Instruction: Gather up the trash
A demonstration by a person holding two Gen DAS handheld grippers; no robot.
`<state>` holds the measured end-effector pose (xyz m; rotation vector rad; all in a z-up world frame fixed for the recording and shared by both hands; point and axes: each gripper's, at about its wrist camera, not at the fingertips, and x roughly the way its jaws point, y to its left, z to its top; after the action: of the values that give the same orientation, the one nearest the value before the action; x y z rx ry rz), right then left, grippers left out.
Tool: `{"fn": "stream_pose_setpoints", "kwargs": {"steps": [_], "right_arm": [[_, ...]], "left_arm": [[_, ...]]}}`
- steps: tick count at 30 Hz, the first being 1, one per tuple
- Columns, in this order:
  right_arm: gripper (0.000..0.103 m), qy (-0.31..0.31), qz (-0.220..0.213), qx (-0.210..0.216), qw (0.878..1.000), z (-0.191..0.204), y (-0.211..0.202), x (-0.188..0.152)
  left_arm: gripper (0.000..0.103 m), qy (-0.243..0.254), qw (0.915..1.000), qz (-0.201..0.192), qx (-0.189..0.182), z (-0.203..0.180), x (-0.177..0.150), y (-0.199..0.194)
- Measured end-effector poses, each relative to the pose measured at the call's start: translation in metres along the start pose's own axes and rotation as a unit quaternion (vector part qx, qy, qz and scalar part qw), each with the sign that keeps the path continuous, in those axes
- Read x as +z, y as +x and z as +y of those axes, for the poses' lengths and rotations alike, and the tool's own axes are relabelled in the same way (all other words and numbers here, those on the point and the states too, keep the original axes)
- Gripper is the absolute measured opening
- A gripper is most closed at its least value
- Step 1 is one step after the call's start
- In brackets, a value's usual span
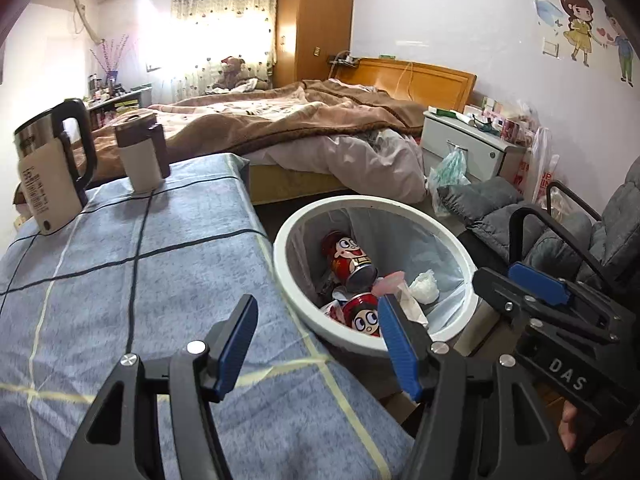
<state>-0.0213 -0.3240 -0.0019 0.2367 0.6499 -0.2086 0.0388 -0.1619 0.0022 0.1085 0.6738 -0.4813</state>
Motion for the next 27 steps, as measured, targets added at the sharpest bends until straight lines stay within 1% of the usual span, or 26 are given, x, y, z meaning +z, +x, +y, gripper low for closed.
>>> {"fn": "stream_pose_setpoints", "kwargs": {"steps": [3,7,10,15,18,21,24,27], "right_arm": [[0.05,-0.008,-0.009,-0.001,1.0,0.006,-0.011,-0.005],[0.05,-0.003,-0.019,-0.001,1.0,0.011,-0.023,-0.012],[0.05,-0.013,-0.026,-0.008,1.0,0.015,-0.029,-0.018],[0.05,-0.006,-0.027,-0.006,1.0,0.016,-0.031,-0.025],[0.05,-0.004,-0.028,-0.009,1.0,0.015,-0.032,-0.027],[0.05,-0.006,-0.034,-0.007,0.999,0.016,-0.036,-0.027],[0.05,-0.014,-0.043,-0.015,0.999,0.02,-0.042,-0.029],[0.05,-0.014,-0.044,-0.009,0.999,0.022,-0.044,-0.031]], "left_arm": [[0.065,0.0,0.9999,-0.005,0.015,0.0,-0.006,-0.009],[0.065,-0.012,0.9998,-0.013,0.012,0.001,-0.014,-0.019],[0.065,-0.015,0.9994,-0.017,0.028,0.003,-0.018,-0.026],[0.065,0.006,0.9978,-0.023,0.062,-0.003,-0.024,-0.035],[0.065,0.001,0.9979,-0.029,0.058,-0.002,-0.027,-0.039],[0.065,0.001,0.9975,-0.035,0.062,-0.002,-0.028,-0.043],[0.065,-0.005,0.9975,-0.039,0.058,-0.001,-0.029,-0.047],[0.065,-0.005,0.9974,-0.041,0.059,-0.002,-0.03,-0.048]]}}
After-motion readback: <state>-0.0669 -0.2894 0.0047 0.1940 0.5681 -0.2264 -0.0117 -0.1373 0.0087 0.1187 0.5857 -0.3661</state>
